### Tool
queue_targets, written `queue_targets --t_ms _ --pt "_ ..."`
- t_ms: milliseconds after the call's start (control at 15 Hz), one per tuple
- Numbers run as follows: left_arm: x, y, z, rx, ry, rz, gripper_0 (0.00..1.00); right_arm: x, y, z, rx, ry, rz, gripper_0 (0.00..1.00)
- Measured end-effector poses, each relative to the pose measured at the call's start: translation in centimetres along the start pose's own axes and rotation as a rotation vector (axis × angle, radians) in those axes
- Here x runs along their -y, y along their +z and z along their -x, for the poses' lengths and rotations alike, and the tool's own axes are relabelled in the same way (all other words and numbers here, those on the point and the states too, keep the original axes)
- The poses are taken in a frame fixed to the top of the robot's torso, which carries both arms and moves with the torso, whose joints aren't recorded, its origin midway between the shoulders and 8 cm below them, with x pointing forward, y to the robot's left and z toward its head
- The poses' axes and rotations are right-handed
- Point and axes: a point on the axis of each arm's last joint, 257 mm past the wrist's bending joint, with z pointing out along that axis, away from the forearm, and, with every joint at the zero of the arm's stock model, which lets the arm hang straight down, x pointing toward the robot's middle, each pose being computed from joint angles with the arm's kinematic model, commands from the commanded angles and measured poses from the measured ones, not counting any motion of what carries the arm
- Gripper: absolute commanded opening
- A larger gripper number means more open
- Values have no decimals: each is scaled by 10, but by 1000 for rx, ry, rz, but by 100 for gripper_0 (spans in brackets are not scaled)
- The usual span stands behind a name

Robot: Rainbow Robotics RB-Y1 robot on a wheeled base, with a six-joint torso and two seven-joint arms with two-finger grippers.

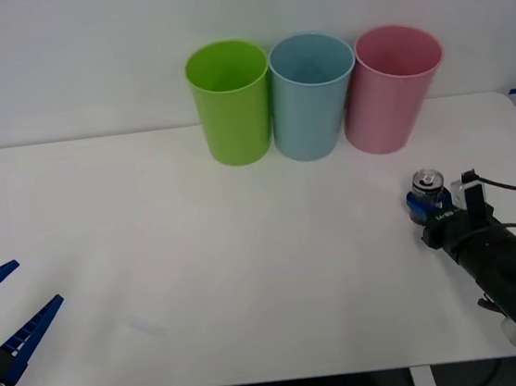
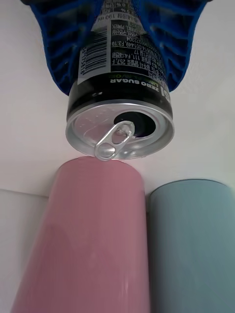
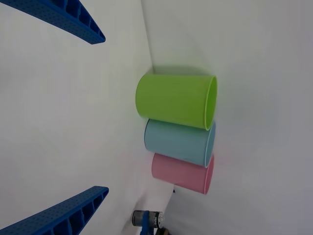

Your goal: Grasp the object on the table and drop it into the matching bin: aluminum can to the light blue bin, PET bottle to the pink bin.

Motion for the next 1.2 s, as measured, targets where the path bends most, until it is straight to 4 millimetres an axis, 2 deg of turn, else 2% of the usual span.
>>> queue_targets --t_ms 333,600,933,1200 --pt "0 0 0 0 0 0 100 -2 -2 16 47 29 36 0" --pt "0 0 0 0 0 0 100 -8 -7 45 123 72 106 0" --pt "0 0 0 0 0 0 100 -24 -25 98 216 144 212 0" --pt "0 0 0 0 0 0 100 -42 -42 153 293 188 301 0"
